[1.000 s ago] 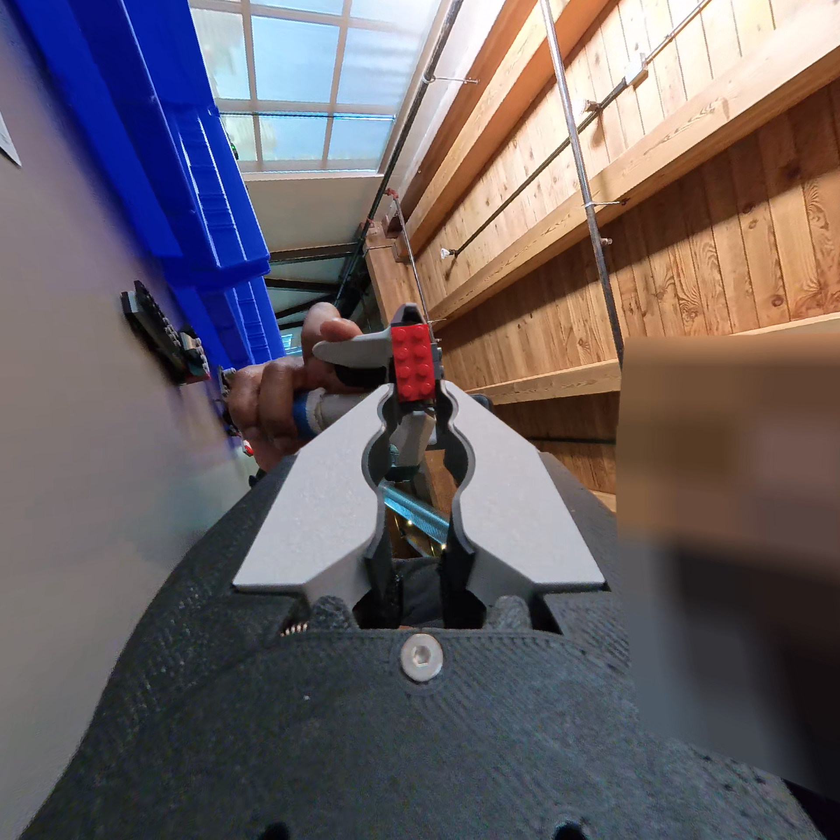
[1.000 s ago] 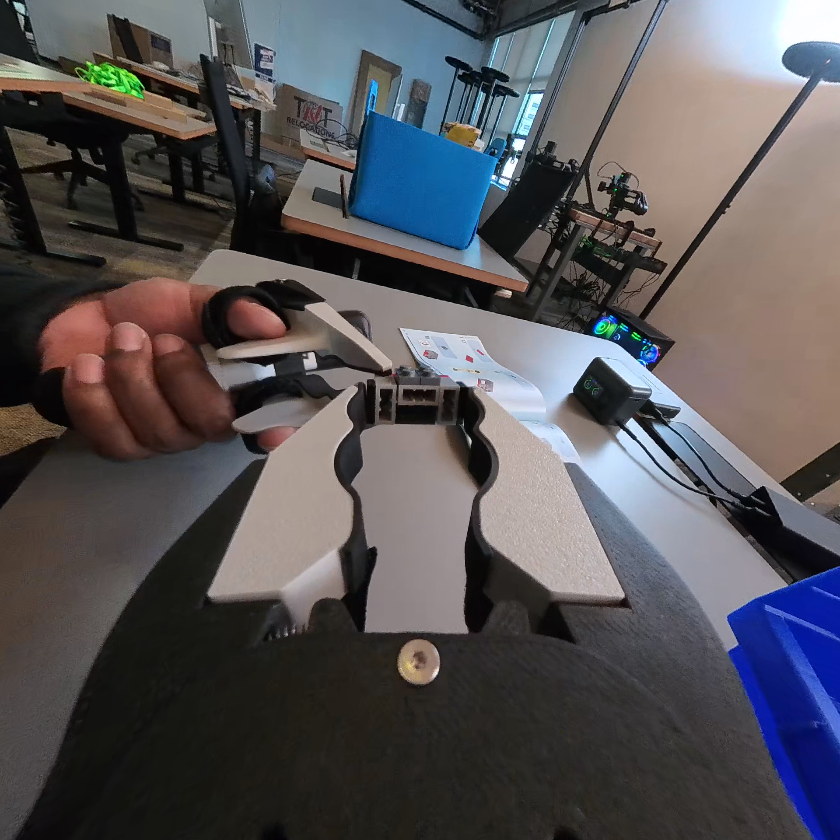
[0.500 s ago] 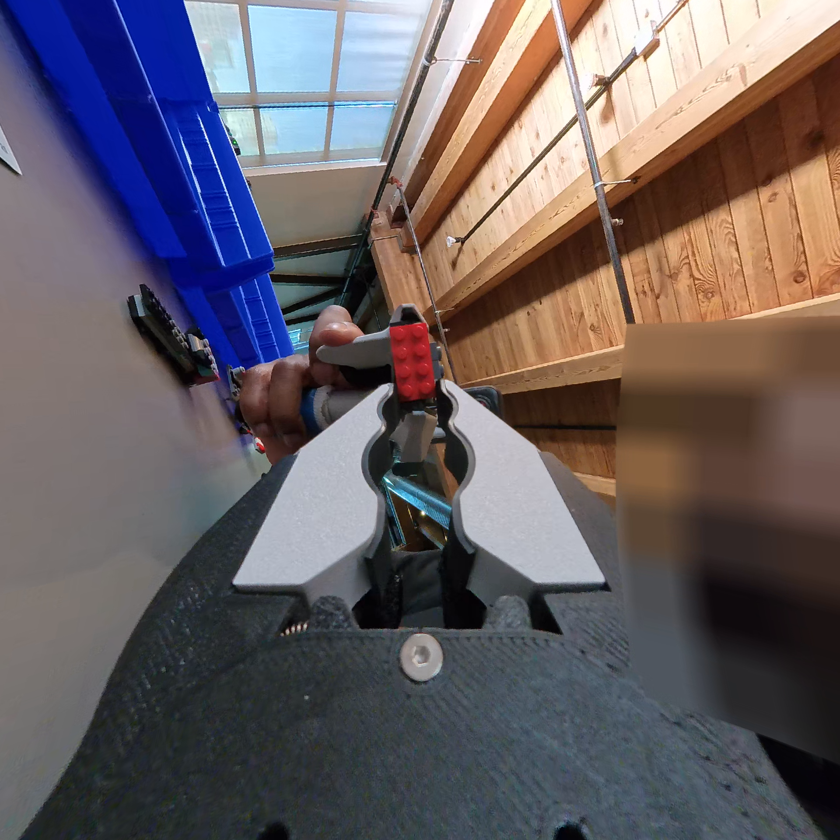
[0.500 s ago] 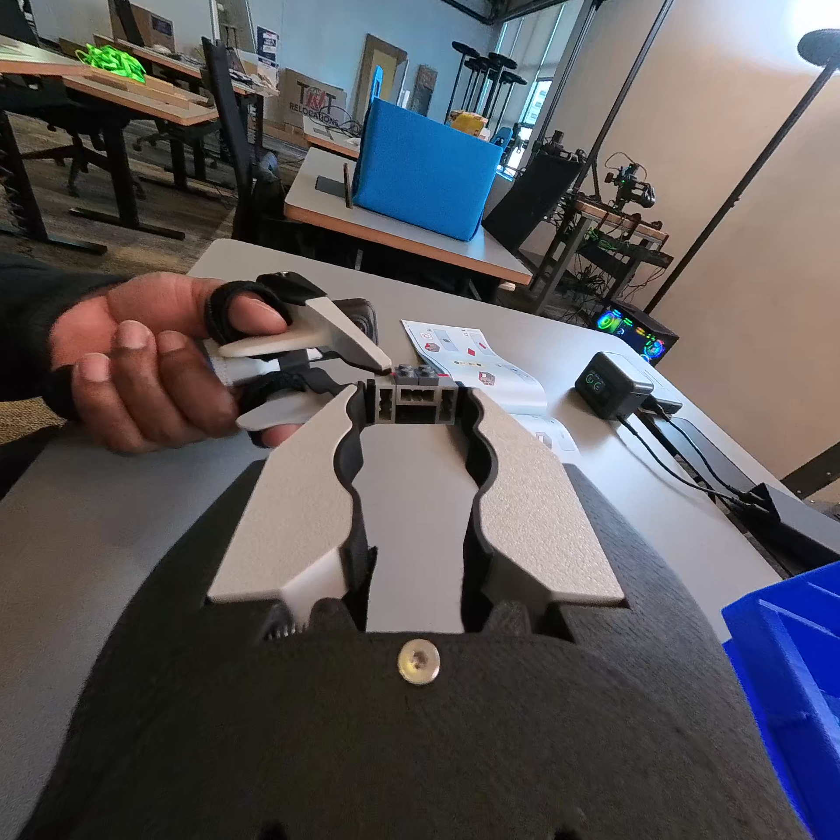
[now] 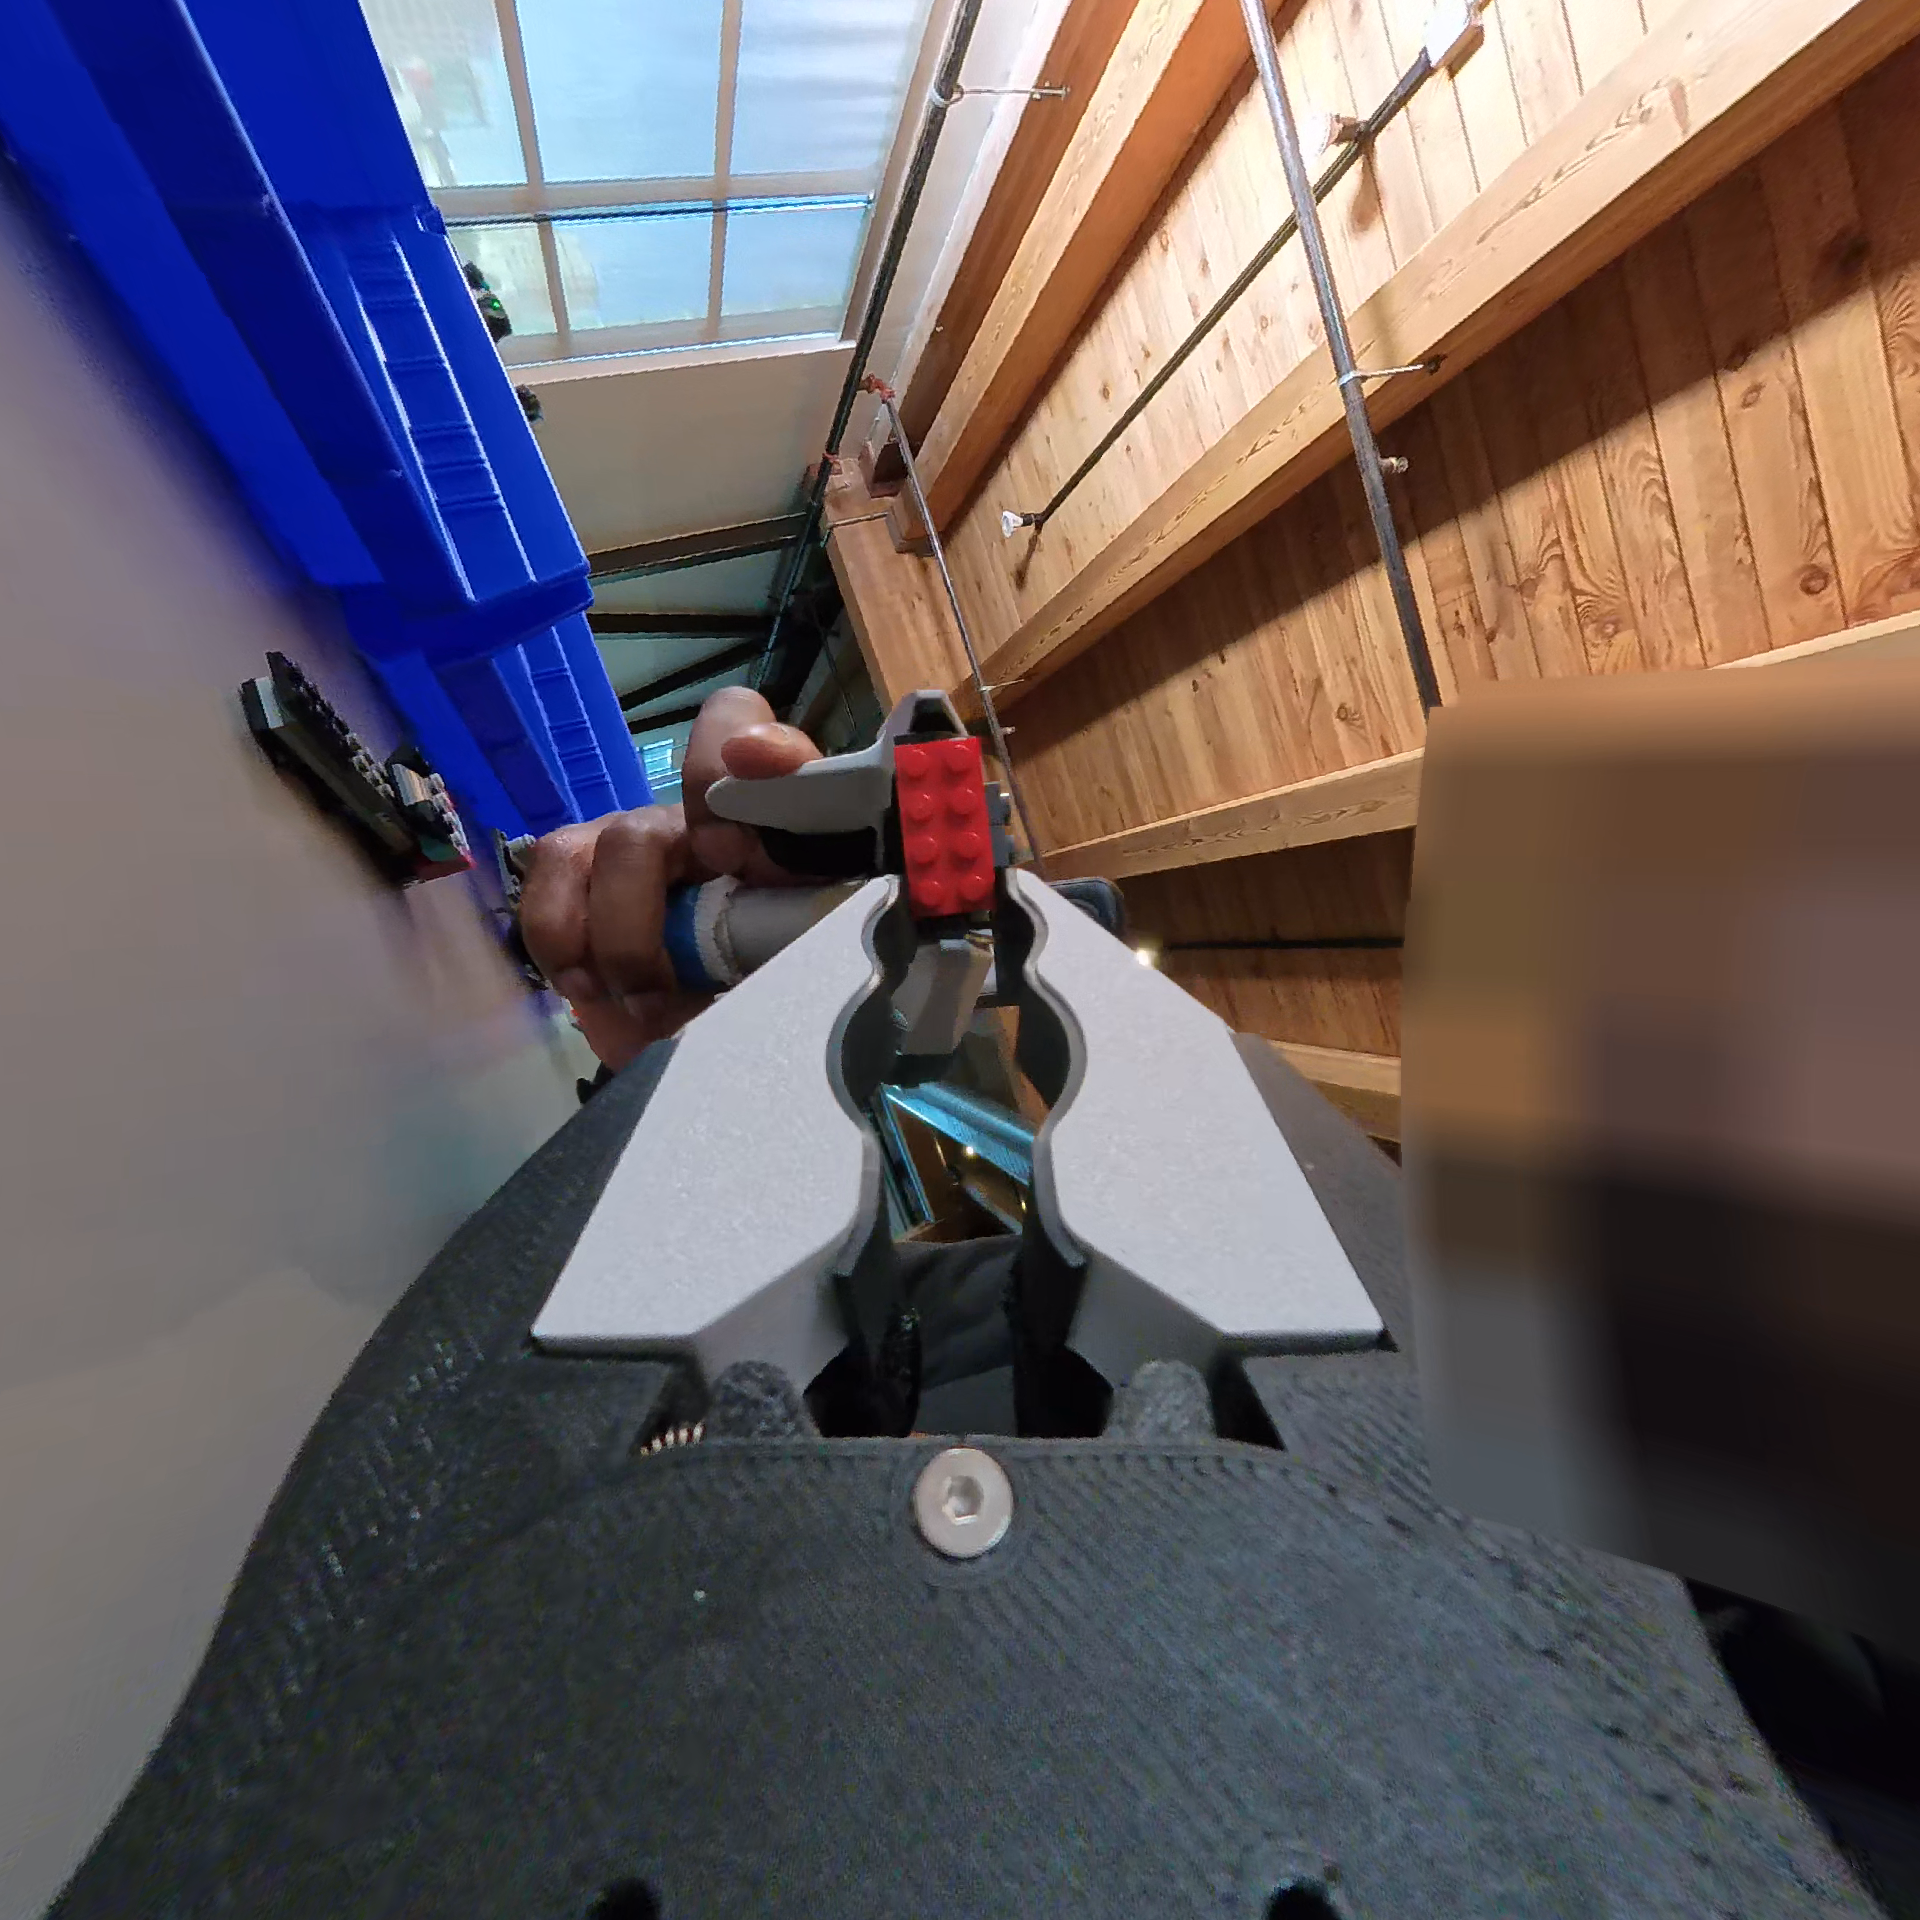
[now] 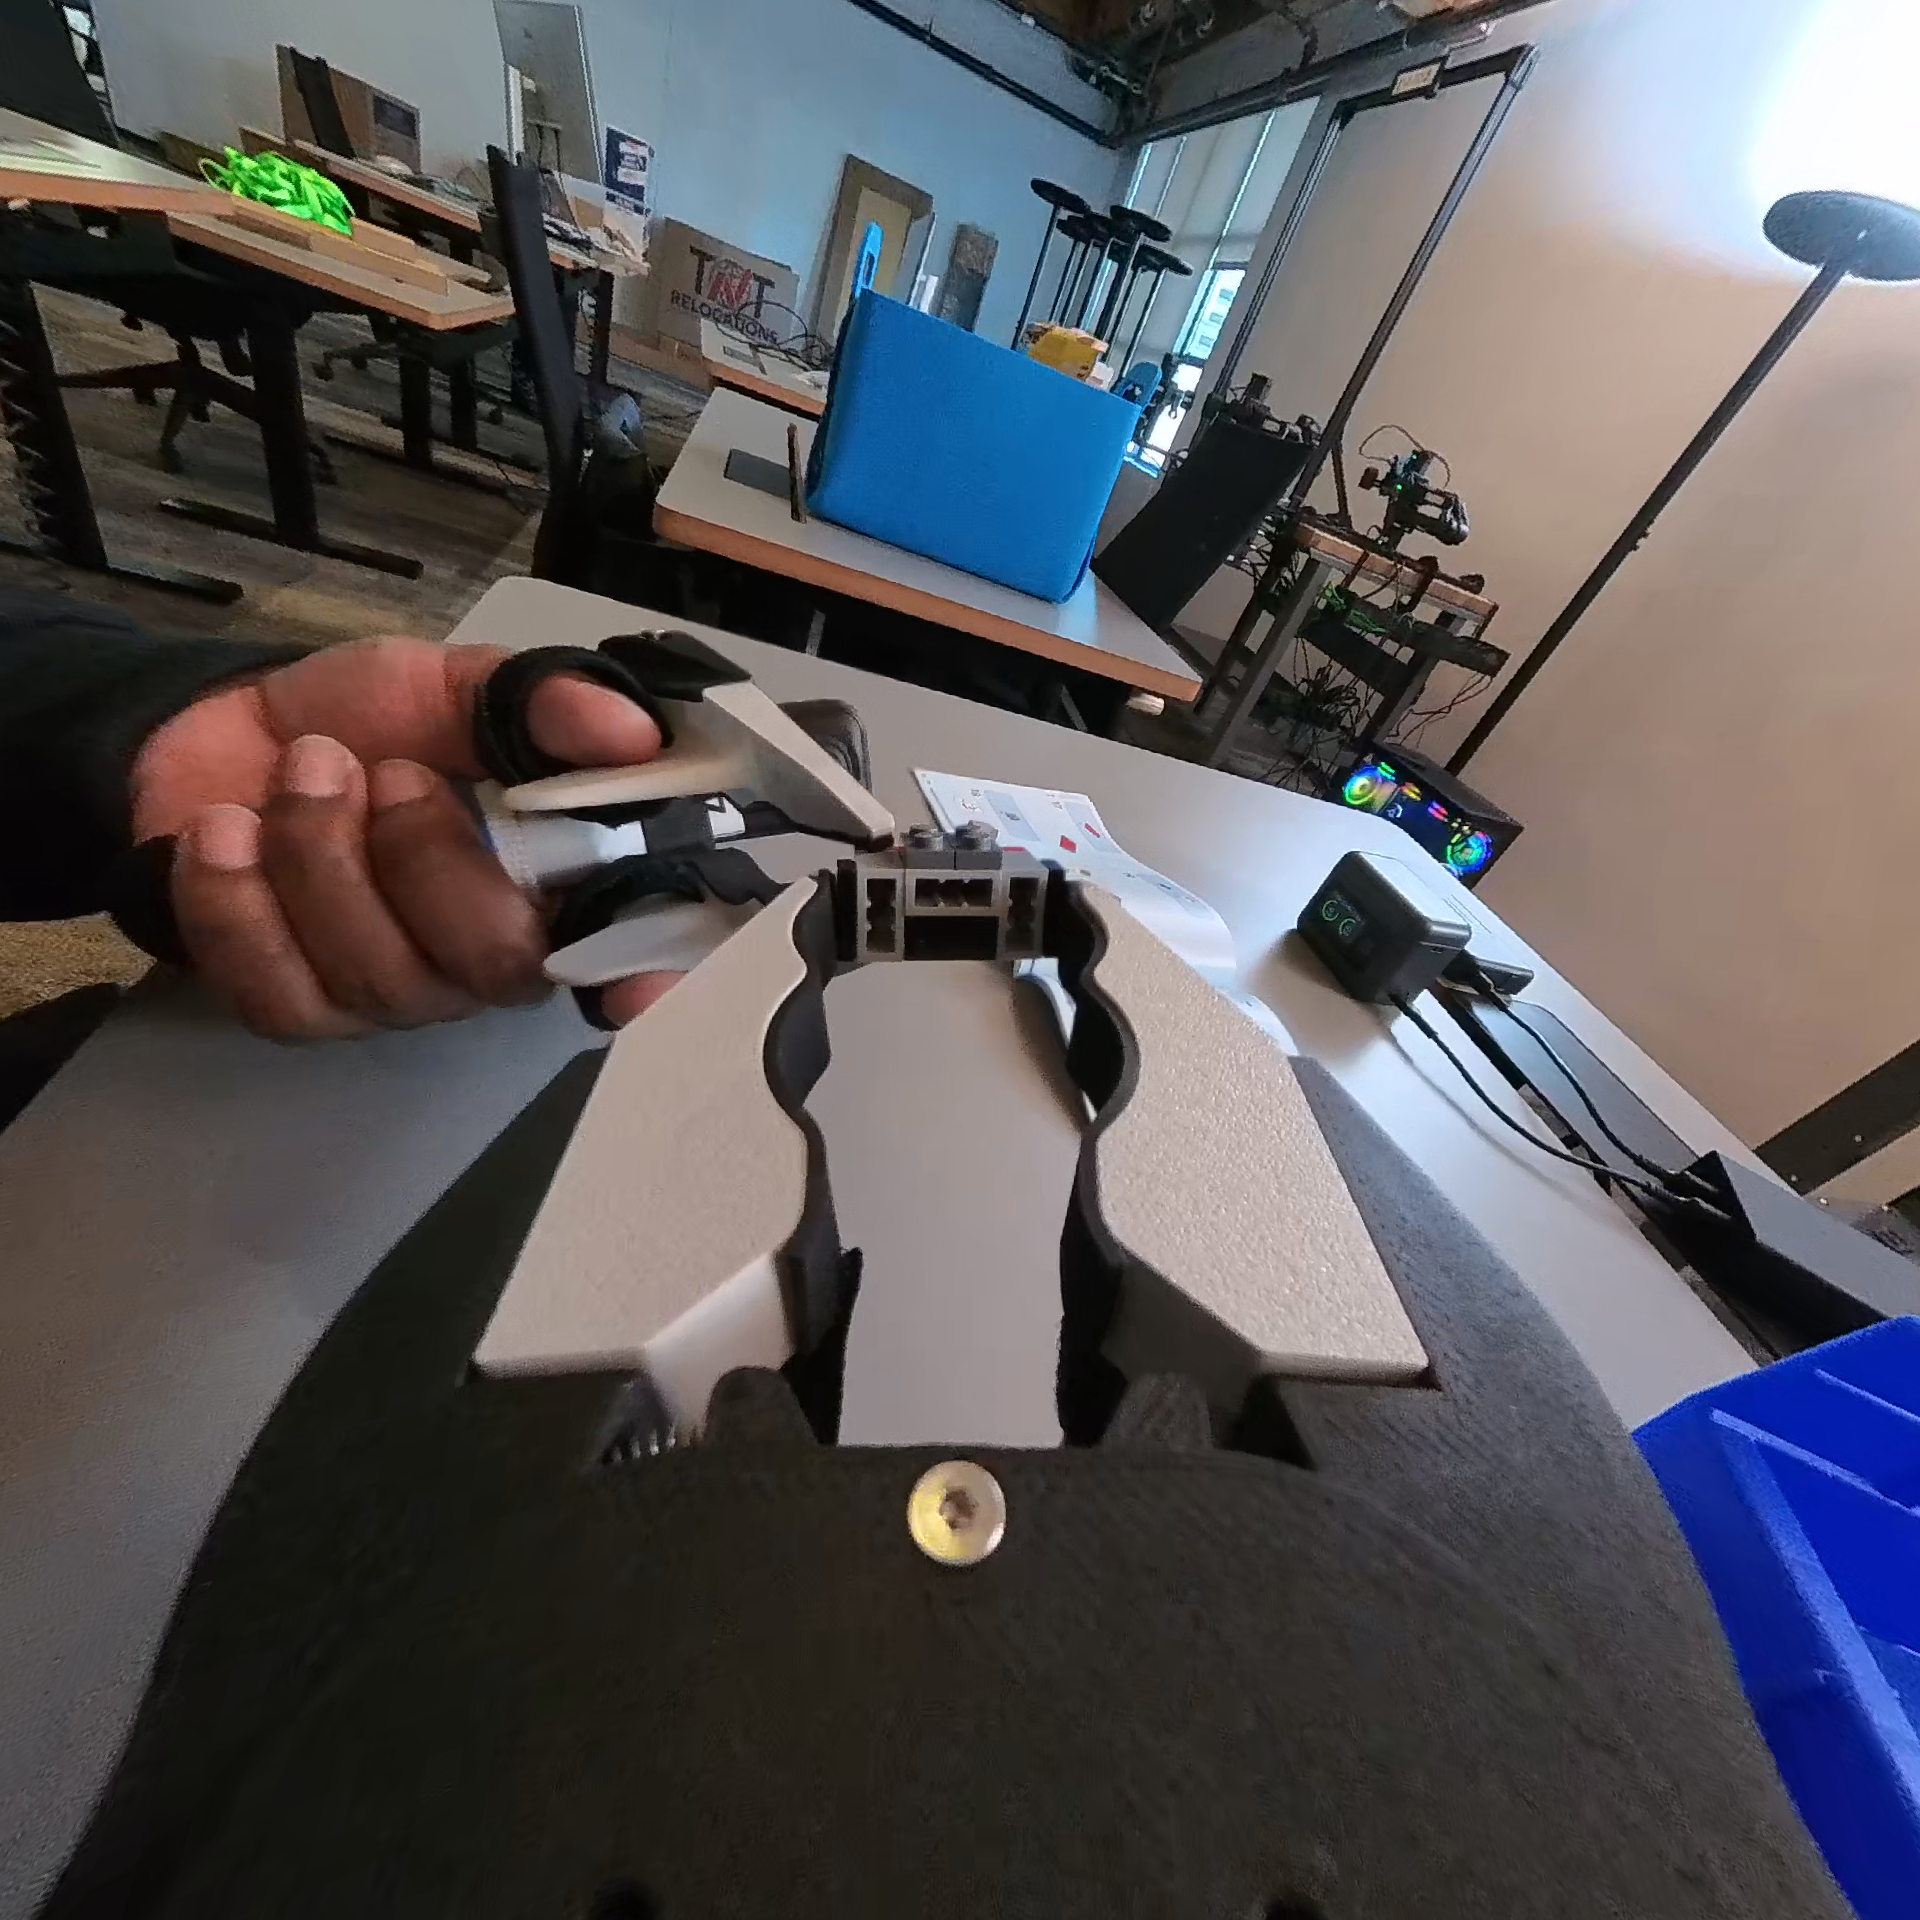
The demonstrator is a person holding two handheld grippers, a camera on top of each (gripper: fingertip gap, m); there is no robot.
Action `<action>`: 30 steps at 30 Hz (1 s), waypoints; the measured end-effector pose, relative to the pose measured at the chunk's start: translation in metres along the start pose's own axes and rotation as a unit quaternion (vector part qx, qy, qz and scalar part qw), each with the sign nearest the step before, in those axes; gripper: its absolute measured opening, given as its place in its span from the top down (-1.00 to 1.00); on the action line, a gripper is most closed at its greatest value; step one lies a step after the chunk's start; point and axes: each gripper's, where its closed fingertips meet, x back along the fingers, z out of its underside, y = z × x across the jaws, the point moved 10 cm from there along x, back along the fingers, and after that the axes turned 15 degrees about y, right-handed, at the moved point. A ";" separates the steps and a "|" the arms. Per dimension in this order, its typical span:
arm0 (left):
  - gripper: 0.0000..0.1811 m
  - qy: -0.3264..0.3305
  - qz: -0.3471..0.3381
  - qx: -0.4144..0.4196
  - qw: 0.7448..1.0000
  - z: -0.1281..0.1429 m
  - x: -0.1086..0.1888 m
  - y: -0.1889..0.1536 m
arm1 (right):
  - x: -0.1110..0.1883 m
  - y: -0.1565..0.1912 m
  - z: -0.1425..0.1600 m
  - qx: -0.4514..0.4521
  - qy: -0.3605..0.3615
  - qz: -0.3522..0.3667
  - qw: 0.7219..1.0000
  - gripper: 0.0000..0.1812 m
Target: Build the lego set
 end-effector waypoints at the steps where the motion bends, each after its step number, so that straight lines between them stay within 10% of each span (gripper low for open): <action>1: 0.82 -0.001 0.001 -0.002 1.000 0.000 0.000 -0.001 | 0.001 0.000 0.000 0.001 -0.003 0.000 1.000 0.53; 15: 0.70 0.010 -0.119 -0.118 0.986 -0.003 0.000 -0.020 | 0.002 -0.001 0.000 -0.004 -0.014 0.013 1.000 0.54; 30: 0.62 0.049 -0.414 -0.292 0.861 0.004 -0.016 -0.033 | -0.017 0.012 0.001 0.086 0.106 0.113 0.984 0.53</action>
